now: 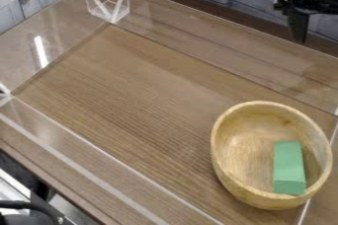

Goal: Put green object into wooden bowl

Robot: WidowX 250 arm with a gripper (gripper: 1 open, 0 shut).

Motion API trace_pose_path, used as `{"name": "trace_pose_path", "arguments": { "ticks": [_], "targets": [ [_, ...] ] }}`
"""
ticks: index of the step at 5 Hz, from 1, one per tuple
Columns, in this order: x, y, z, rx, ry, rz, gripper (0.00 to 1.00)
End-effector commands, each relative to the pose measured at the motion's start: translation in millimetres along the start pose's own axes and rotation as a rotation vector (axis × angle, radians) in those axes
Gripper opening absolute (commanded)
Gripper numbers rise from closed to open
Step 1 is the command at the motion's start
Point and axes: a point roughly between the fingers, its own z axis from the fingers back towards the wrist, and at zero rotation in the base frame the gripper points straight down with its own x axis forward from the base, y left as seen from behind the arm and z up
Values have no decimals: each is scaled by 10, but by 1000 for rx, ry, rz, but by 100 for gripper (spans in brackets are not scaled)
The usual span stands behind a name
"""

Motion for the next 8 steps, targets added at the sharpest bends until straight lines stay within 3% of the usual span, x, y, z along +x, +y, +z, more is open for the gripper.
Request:
{"name": "trace_pose_path", "arguments": {
  "ticks": [1, 3, 5, 6, 8],
  "targets": [
    [113, -86, 91, -10, -42, 45, 100],
    [146, -119, 86, 36, -53, 115, 100],
    [202, -129, 149, 14, -37, 76, 100],
    [286, -9, 138, 9, -28, 60, 100],
    [266, 25, 28, 12, -1, 10, 100]
  ]
}}
